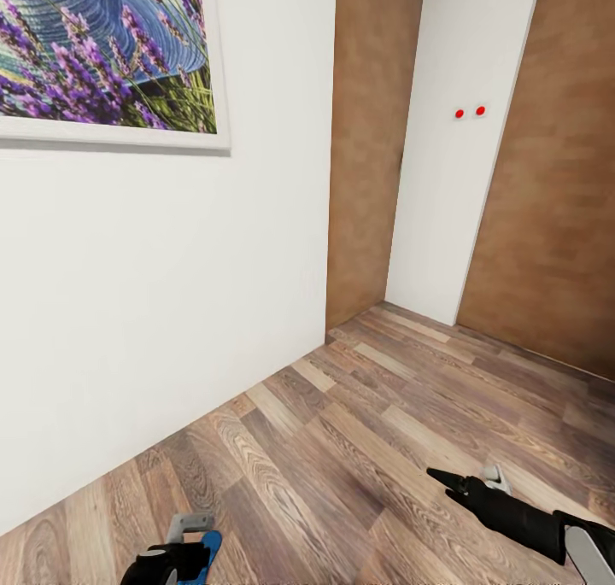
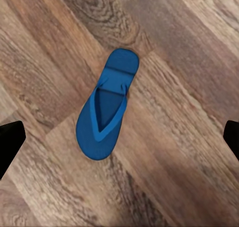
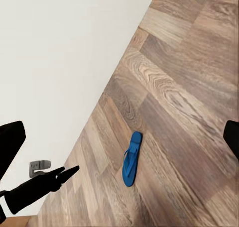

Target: In the bedroom, move the book from the bed onto either nightstand, and place the two sandals side by side next to the bed.

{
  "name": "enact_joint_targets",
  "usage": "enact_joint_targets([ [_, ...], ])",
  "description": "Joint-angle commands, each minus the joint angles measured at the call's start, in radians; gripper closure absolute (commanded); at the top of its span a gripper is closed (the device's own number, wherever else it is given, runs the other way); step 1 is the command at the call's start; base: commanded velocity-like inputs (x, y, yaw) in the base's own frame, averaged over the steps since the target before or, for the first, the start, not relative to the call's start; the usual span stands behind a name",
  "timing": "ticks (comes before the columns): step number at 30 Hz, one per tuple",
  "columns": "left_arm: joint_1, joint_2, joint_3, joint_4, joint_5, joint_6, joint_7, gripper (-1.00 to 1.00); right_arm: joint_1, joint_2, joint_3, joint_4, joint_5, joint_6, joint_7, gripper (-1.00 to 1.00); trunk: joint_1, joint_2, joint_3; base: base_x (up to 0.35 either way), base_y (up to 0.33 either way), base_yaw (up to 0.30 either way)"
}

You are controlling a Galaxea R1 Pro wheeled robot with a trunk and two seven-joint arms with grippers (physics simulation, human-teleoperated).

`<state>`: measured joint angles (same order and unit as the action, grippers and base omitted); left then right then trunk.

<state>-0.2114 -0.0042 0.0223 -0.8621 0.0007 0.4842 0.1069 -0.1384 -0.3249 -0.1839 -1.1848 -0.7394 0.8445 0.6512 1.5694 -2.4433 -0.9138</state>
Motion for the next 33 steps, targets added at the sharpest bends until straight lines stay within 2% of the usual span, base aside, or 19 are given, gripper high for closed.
enact_joint_targets([
  [1,0.0,0.0,0.002,-0.002,0.001,0.005,0.002,-1.0,-0.001,0.0,-0.038,-0.002,-0.001,0.009,0.002,-1.0,0.004,-0.008,-0.004,0.0,0.0,0.0],
  [8,0.0,0.0,0.002,-0.002,0.001,0.005,0.003,-1.0,-0.001,0.0,-0.065,-0.004,-0.002,0.011,0.003,-1.0,0.031,-0.057,-0.026,0.0,0.0,0.0],
  [29,0.0,-0.001,0.002,-0.009,-0.004,0.005,0.006,-1.0,-0.001,0.001,-0.071,-0.005,-0.003,0.011,0.002,-1.0,0.04,-0.062,-0.107,0.0,0.0,0.0],
  [33,-0.016,-0.016,0.0,-0.052,-0.014,0.009,0.021,-1.0,-0.001,0.002,-0.07,-0.005,-0.003,0.011,0.002,-1.0,0.042,-0.063,-0.123,0.0,0.0,0.0],
])
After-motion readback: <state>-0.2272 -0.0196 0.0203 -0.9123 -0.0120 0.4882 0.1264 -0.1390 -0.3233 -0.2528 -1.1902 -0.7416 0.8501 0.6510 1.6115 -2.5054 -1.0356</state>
